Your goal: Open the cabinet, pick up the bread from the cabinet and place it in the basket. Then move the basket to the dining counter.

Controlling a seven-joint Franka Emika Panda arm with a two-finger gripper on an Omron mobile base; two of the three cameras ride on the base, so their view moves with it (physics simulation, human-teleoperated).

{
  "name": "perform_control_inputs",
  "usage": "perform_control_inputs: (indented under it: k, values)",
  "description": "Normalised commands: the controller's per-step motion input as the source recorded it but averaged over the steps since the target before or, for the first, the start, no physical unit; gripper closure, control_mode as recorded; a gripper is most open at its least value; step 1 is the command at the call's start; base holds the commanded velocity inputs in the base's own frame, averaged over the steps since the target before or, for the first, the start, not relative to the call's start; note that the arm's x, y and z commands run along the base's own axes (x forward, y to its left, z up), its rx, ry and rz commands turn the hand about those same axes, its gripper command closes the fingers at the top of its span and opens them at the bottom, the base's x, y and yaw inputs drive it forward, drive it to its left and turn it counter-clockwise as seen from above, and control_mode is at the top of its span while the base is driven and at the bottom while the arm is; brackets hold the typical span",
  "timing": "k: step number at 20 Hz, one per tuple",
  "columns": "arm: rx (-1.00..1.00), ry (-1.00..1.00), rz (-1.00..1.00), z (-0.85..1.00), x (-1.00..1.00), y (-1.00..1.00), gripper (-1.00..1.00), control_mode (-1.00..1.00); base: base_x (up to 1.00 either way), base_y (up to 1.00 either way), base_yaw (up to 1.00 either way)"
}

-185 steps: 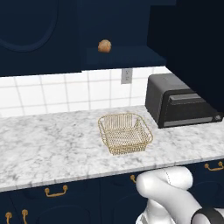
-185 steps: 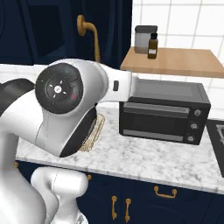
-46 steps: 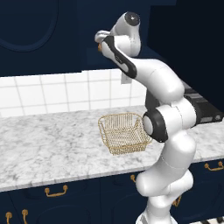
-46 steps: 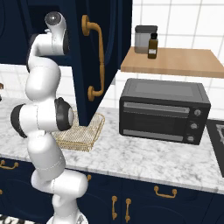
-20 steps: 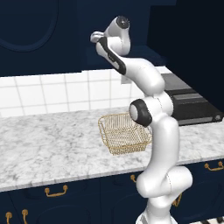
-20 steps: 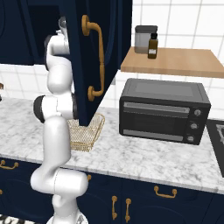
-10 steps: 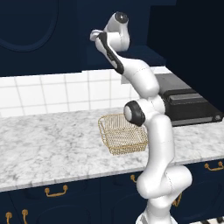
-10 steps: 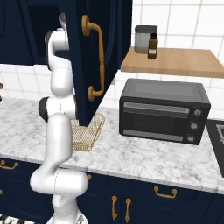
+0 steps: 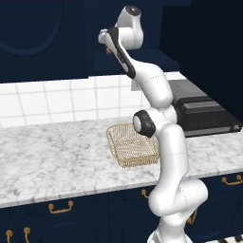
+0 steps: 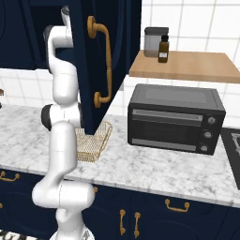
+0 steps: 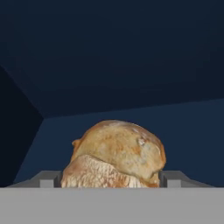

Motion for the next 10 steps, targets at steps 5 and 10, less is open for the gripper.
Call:
perform_control_inputs:
  k: [5, 10]
  values:
    - [0.11, -0.44, 0.12, -0.71, -0.32, 0.0, 1.0, -1.0, 0.0, 0.0, 0.0]
    - [0.14, -0.55, 0.15, -0.39, -0.13, 0.0, 1.0, -1.0, 0.0, 0.0, 0.0]
